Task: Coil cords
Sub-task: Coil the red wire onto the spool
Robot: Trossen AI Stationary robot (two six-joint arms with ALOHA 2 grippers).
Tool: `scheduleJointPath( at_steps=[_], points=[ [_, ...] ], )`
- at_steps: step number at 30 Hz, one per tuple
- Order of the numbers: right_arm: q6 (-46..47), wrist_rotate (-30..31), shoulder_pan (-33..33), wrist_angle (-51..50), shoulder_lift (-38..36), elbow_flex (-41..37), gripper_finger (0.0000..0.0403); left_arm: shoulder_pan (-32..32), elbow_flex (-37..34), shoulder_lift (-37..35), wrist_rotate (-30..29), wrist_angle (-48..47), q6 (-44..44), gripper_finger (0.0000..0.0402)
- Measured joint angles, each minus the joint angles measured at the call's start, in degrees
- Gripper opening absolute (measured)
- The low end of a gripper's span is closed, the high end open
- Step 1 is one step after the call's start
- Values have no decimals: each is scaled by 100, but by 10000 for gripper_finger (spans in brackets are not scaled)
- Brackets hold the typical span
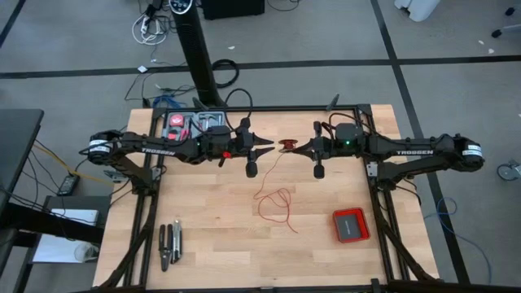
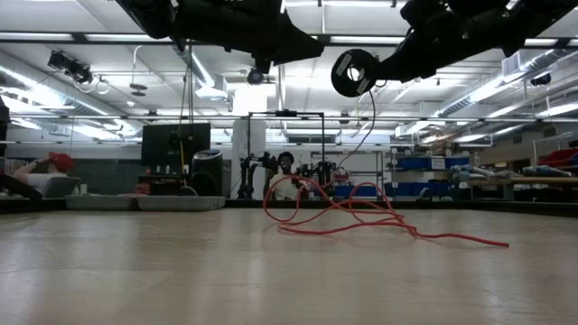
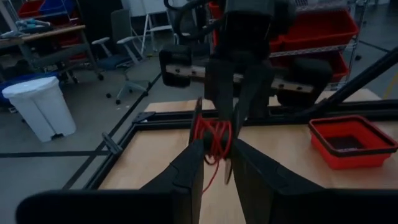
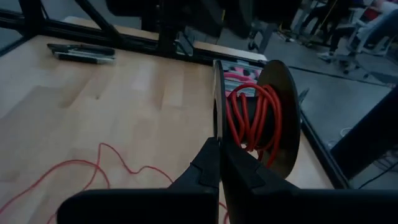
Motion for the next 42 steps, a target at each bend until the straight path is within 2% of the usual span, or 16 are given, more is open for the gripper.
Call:
scheduleJointPath(
  at_steps=[11,20,30,35,42],
  points=[
    [-189,-40,26,-70,-6,0,1,4,1,-49,-4,-410,369,88],
    [-140,569,80,139,-45,2,1,6,9,-144,-63,-573,463,88],
    [-228,826,261,158,-13,2,1,16,9,-173,-88,-750,590,88],
    [-419,1218,490,221,-13,2,1,33,9,-177,152,-755,699,84],
    [-566,1329,701,730,189,2,1,33,9,-175,396,-701,725,79]
  ],
)
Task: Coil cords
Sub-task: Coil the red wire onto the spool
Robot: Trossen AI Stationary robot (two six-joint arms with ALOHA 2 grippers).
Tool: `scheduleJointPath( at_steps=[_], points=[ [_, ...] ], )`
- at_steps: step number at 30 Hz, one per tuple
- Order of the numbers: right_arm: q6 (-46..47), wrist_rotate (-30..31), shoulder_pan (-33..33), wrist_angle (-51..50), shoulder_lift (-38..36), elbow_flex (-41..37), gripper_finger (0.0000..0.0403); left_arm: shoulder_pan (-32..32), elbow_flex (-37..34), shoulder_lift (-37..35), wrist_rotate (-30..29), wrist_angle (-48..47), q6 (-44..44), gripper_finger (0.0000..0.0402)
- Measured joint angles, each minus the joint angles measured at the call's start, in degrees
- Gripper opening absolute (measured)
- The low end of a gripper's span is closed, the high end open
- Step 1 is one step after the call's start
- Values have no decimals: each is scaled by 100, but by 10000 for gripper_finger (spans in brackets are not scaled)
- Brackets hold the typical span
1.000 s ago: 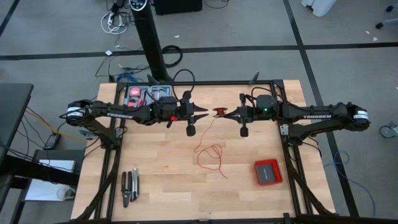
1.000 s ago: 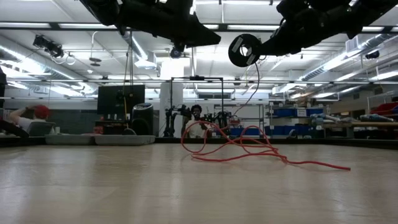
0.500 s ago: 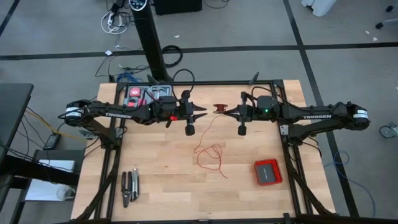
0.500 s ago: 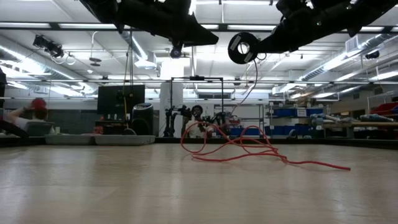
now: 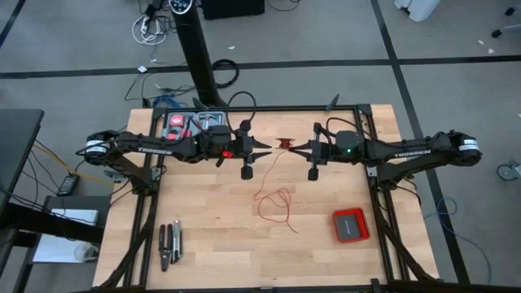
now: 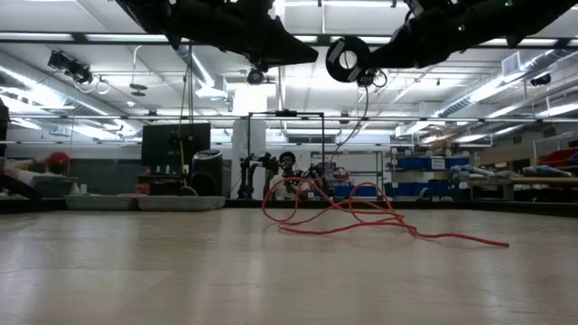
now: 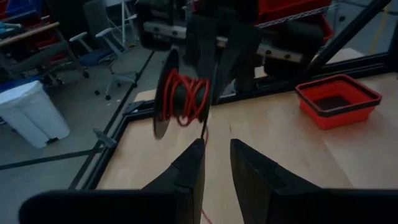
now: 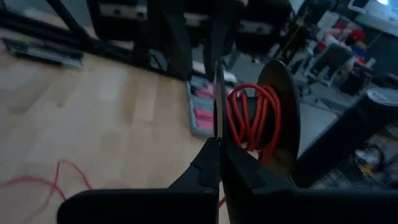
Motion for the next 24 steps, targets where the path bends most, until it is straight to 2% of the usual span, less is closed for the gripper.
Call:
scheduleJointPath(
  at_steps=[10,24],
  points=[
    [2,-170,78,697,644,2,1,-2,0,0,21,-45,150,78],
    [66,-128,128,1077,643,2,2,-2,0,0,171,16,168,78]
  ],
)
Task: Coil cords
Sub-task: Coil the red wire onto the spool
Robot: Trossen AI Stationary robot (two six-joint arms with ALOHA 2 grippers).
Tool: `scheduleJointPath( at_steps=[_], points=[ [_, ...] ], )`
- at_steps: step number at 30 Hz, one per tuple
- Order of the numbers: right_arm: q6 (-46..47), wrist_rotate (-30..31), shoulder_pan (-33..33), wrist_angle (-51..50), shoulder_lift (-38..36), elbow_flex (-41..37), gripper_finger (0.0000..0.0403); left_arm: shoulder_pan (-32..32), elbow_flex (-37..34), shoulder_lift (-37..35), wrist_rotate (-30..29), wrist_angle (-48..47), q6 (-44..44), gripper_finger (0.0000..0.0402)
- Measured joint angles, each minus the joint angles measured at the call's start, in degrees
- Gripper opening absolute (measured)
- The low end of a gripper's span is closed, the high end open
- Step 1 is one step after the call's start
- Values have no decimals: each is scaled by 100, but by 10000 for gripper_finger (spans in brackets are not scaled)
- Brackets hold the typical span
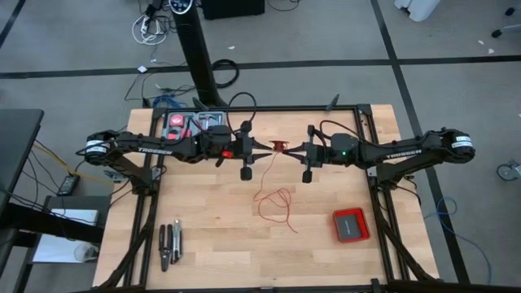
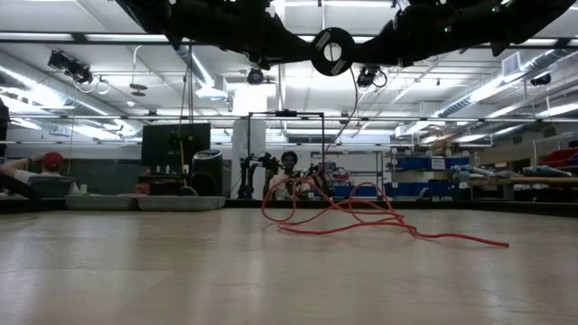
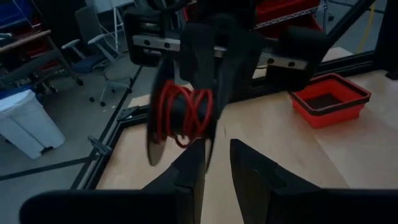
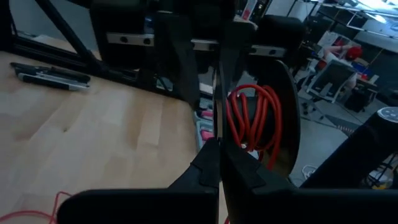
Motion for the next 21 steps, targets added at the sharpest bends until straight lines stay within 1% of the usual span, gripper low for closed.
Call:
scheduleJointPath(
  at_steps=[3,7,8,11,14,16,21],
  points=[
    [-8,11,54,21,0,0,2,-5,0,2,1,196,-7,65],
    [-46,115,94,53,0,0,2,-51,0,4,-98,234,-23,13],
    [-46,118,100,70,0,0,2,-57,0,4,-139,241,-35,9],
    [-46,129,104,95,0,-2,2,-57,0,4,-158,254,-43,4],
    [-47,-13,98,94,0,-3,3,-59,0,4,-190,254,-53,2],
    [-39,-29,99,94,0,-4,10,-61,0,4,-239,247,-57,2],
    [177,-153,99,91,0,-4,58,-61,0,4,-244,245,-77,1]
  ],
)
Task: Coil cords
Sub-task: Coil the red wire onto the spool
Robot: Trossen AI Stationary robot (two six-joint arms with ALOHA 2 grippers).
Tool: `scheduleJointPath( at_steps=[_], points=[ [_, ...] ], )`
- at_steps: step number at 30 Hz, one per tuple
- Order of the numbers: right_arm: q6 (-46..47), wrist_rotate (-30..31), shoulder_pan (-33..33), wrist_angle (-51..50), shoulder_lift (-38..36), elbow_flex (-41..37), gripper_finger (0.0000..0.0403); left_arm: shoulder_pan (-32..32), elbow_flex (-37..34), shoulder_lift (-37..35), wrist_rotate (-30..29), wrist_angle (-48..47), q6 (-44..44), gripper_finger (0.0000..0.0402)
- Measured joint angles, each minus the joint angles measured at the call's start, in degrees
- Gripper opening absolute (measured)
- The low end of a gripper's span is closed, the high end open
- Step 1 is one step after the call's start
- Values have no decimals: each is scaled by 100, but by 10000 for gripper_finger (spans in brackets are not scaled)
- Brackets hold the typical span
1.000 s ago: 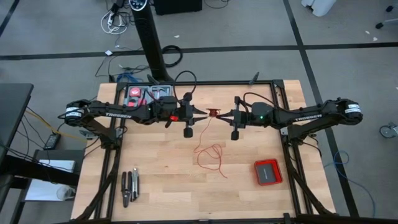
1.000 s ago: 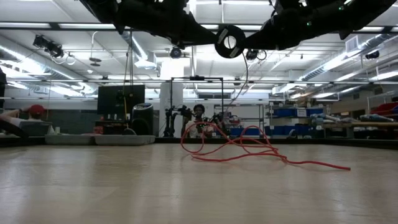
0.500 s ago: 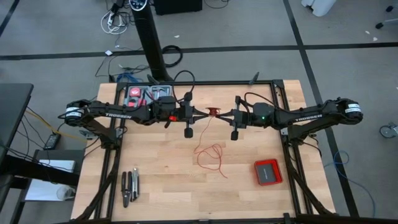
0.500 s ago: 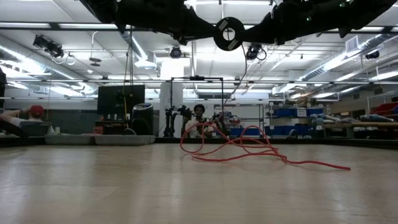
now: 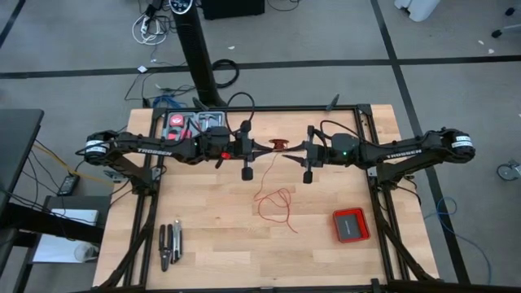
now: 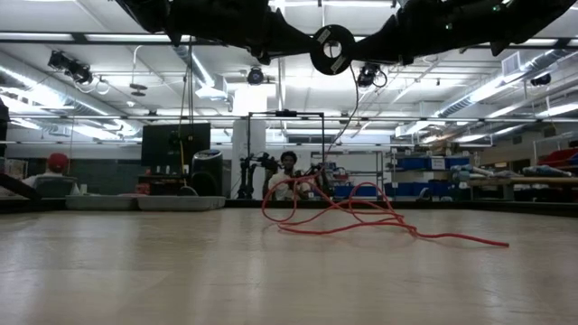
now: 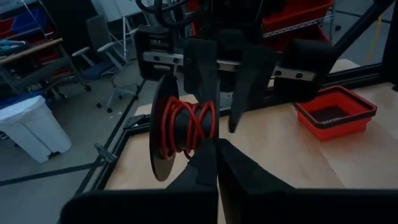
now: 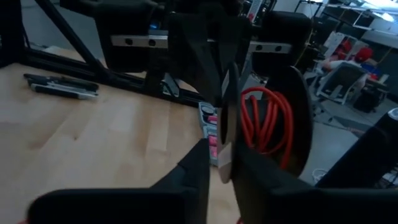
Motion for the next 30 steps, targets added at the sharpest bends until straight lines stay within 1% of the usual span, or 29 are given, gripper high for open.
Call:
scheduleJointPath(
  at_steps=[4,7,12,15,19,21,23,27,30],
  points=[
    [176,-50,16,-8,-40,0,102,2,0,0,-25,-21,39,1],
    [112,-57,170,-63,-179,0,122,2,4,-30,5,-174,48,0],
    [111,285,383,-776,-670,0,126,33,0,-366,-27,-548,222,0],
    [127,256,417,-1114,-1117,0,122,84,2,-720,104,-937,356,0],
    [535,-356,227,-1623,-1498,0,120,134,0,-1136,728,-1377,606,0],
    [812,-653,55,-1627,-1504,0,119,140,2,-1264,1099,-1392,798,0],
    [983,-762,-91,-1570,-1369,1,119,140,7,-1315,1362,-1392,931,0],
    [1028,-878,-312,-1326,-858,0,118,140,0,-1335,1682,-1201,979,0],
    [1019,-1329,-405,-814,-362,1,118,140,0,-1336,1878,-1069,985,0]
  ],
)
